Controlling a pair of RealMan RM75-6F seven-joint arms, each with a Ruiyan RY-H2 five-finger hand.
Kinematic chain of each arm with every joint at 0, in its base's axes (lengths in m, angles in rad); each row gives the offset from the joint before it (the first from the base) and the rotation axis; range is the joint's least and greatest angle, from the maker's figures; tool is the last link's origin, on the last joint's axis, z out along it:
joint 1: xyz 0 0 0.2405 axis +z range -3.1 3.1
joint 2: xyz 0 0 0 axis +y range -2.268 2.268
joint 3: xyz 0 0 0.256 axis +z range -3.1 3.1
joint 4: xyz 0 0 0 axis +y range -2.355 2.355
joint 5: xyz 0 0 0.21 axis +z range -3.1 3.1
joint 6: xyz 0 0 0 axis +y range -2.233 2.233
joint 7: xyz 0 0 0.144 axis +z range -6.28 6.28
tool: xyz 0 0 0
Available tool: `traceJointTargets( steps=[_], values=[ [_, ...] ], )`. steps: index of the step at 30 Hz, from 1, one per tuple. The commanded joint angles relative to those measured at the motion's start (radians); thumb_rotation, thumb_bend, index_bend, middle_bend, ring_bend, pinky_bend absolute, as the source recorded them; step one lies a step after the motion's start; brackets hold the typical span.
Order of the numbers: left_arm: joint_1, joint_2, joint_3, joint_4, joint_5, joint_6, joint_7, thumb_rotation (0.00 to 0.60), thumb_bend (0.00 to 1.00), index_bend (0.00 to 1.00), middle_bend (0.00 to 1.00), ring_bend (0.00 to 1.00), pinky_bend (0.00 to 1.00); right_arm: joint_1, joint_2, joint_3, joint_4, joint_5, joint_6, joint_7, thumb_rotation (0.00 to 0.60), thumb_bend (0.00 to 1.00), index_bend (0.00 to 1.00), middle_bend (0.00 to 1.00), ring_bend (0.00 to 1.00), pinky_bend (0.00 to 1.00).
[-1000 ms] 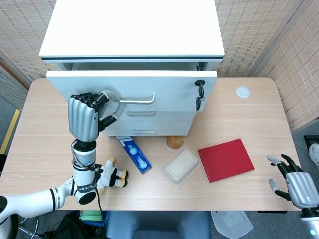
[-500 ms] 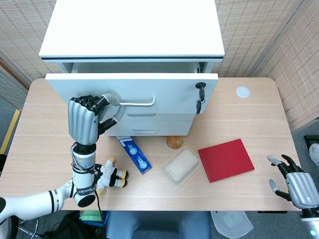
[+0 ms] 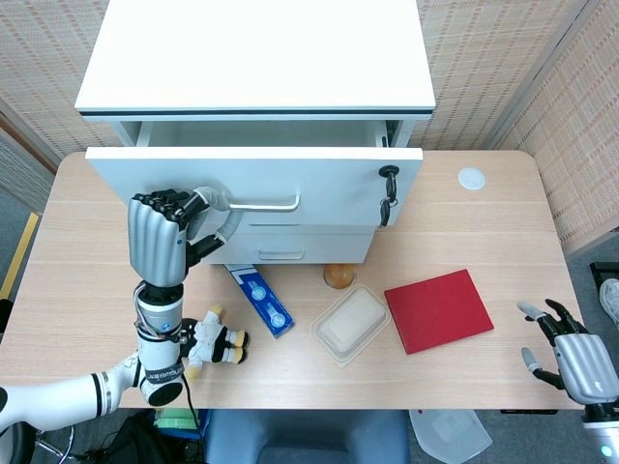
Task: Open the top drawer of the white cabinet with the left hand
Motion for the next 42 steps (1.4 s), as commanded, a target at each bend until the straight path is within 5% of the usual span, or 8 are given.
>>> traceJointTargets(
  steps=[1,42],
  values=[
    [0.004,0.001,0.002,-0.005,0.002,0.002,-0.003,0.6,0.31,0.62,1.0,1.0,1.0,0.0,0.0,0.0,-0.001,0.0,-0.001,-0.002,0.6,0.33,0.19,0.32,0.24,0.32],
    [0.062,0.017,0.03,-0.079,0.09,0.023,-0.006,0.6,0.31,0.62,1.0,1.0,1.0,0.004,0.0,-0.001,-0.011,0.003,-0.009,-0.017,0.6,0.33,0.19,0.32,0.24,0.32]
  ],
)
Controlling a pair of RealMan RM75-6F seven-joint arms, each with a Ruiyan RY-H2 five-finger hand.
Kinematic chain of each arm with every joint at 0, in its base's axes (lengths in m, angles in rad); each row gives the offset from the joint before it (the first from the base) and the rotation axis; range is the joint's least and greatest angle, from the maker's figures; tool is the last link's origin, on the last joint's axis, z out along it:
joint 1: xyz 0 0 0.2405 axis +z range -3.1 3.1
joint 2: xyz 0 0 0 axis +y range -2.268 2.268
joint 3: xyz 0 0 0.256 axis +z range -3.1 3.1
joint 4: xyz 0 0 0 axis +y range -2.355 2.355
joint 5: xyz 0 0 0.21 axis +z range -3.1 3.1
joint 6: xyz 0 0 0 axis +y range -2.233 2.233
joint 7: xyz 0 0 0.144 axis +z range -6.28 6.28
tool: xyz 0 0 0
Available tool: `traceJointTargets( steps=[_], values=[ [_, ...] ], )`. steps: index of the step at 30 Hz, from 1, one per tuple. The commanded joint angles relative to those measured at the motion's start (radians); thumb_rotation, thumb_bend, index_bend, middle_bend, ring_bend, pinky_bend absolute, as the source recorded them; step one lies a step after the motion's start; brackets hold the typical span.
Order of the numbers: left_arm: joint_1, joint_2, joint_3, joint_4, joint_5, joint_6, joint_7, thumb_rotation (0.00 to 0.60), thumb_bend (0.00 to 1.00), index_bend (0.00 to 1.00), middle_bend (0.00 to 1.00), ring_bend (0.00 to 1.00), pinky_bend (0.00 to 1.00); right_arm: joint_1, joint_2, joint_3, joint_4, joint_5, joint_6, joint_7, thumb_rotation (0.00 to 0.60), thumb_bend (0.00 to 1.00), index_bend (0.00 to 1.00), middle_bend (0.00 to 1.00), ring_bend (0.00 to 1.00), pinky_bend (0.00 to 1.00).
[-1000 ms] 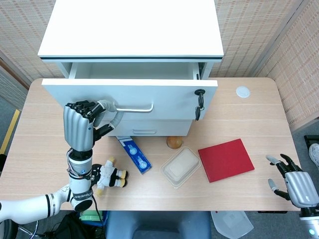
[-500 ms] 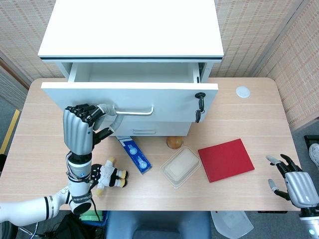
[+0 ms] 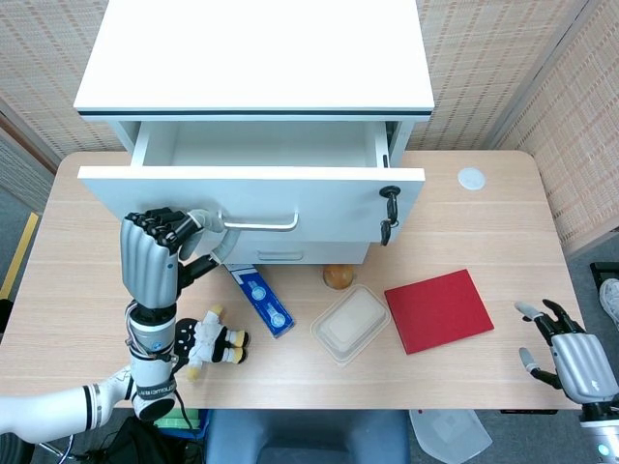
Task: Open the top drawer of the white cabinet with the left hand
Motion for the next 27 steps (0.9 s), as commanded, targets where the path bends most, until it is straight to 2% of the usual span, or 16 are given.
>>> traceJointTargets(
  steps=[1,22,27],
  values=[
    [0.002,0.0,0.001,-0.004,0.004,0.001,0.001,0.6,0.31,0.62,1.0,1.0,1.0,0.0,0.0,0.0,-0.001,0.0,0.001,0.0,0.6,0.33,0.19,0.32,0.24,0.32],
    [0.027,0.002,0.008,-0.027,0.041,0.009,0.001,0.6,0.31,0.62,1.0,1.0,1.0,0.003,-0.003,-0.001,-0.002,0.0,-0.006,-0.004,0.6,0.33,0.19,0.32,0.24,0.32],
    [0.028,0.003,0.001,-0.029,0.045,0.01,-0.001,0.6,0.3,0.57,1.0,1.0,1.0,0.002,-0.002,0.0,-0.002,0.001,-0.003,-0.005,0.6,0.33,0.19,0.32,0.24,0.32]
  ],
)
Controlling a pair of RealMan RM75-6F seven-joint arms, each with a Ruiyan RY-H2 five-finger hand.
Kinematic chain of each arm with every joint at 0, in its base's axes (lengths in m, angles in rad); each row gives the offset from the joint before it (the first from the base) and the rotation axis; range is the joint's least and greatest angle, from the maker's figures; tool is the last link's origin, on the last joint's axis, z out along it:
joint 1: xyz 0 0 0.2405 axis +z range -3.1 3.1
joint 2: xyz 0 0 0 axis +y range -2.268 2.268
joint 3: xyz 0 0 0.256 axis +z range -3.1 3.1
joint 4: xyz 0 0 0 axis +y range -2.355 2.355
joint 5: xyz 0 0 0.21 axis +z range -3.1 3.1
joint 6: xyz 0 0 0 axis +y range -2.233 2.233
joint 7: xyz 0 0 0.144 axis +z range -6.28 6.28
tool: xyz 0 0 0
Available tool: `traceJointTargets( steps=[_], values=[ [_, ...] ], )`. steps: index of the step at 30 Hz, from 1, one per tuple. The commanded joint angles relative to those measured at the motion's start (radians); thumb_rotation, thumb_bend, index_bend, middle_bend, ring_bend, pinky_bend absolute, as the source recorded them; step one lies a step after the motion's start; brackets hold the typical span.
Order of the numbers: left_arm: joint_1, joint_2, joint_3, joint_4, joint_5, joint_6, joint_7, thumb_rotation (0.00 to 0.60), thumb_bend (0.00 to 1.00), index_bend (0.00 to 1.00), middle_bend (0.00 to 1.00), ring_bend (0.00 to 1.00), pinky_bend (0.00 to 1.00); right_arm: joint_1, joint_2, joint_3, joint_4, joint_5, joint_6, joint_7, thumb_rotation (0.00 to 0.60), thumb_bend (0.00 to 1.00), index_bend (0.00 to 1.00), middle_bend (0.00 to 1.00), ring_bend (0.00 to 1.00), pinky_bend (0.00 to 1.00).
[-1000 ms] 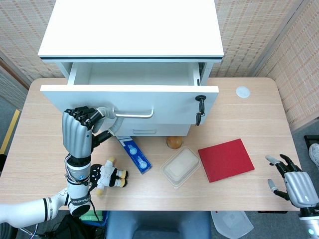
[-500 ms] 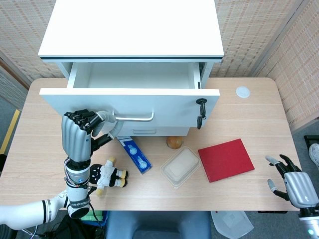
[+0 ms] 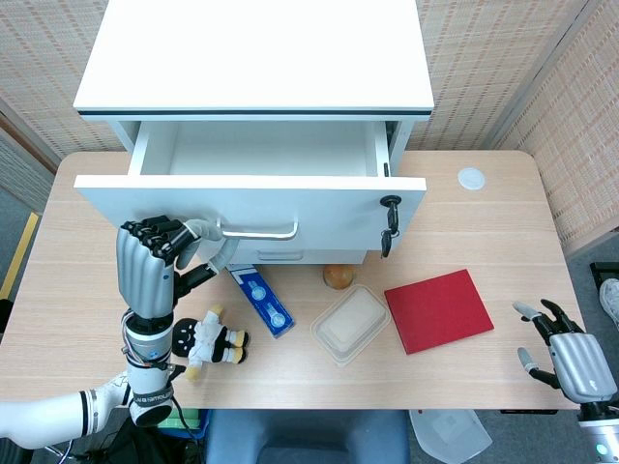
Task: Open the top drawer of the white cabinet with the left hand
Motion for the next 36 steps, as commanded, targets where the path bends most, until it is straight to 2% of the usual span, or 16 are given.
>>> traceJointTargets(
  steps=[1,17,36],
  values=[
    [0.001,0.0,-0.001,-0.001,0.001,-0.001,0.0,0.6,0.3,0.56,1.0,1.0,1.0,0.0,0.0,0.0,0.0,0.0,0.001,0.0,0.6,0.33,0.19,0.32,0.24,0.32],
    [-0.003,-0.018,-0.001,0.016,0.011,-0.009,0.0,0.6,0.29,0.46,1.0,1.0,1.0,-0.001,-0.003,-0.001,0.008,0.003,-0.002,0.008,0.6,0.33,0.19,0.32,0.24,0.32],
    [0.002,-0.041,0.01,0.056,0.037,0.006,0.001,0.6,0.29,0.39,1.0,1.0,1.0,0.001,-0.006,-0.001,0.012,0.005,-0.008,0.01,0.6,0.33,0.19,0.32,0.24,0.32]
  ],
)
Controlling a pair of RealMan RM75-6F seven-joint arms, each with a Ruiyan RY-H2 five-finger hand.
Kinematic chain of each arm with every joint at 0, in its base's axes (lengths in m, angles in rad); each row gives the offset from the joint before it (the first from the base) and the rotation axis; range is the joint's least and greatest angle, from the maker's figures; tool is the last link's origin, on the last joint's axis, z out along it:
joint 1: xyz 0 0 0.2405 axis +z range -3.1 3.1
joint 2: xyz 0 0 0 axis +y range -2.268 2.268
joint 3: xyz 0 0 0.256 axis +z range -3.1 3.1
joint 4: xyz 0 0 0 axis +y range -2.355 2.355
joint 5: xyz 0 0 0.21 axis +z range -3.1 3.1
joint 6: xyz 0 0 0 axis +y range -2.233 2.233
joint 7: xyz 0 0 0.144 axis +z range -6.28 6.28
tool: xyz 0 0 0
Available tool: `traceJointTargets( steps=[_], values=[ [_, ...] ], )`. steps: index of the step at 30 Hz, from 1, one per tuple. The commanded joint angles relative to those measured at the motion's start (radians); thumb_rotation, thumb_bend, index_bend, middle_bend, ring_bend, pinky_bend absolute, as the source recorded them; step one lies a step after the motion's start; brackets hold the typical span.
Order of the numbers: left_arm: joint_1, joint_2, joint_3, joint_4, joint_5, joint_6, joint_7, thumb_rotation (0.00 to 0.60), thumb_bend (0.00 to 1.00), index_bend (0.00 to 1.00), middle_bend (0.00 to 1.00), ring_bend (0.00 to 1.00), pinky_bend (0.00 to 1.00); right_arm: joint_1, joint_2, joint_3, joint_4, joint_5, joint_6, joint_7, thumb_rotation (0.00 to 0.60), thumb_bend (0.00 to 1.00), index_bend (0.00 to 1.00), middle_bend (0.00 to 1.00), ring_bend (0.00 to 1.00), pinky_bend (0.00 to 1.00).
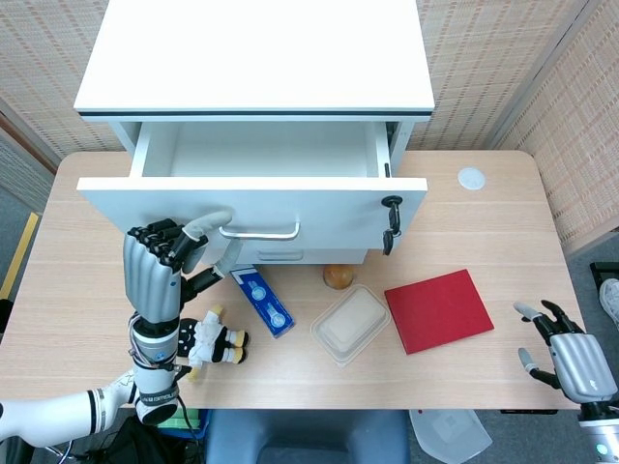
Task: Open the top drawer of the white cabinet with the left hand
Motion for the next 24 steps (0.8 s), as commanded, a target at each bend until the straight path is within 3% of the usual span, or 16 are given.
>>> traceJointTargets(
  steps=[1,24],
  values=[
    [0.003,0.0,0.003,0.002,0.001,0.002,-0.002,0.6,0.29,0.39,1.0,1.0,1.0,0.0,0.0,0.0,-0.001,0.001,-0.001,-0.002,0.6,0.33,0.19,0.32,0.24,0.32],
    [0.09,0.047,0.059,-0.014,0.054,0.063,-0.032,0.6,0.3,0.38,1.0,1.0,1.0,0.008,0.001,0.001,-0.02,-0.003,-0.007,-0.023,0.6,0.33,0.19,0.32,0.24,0.32]
  ],
)
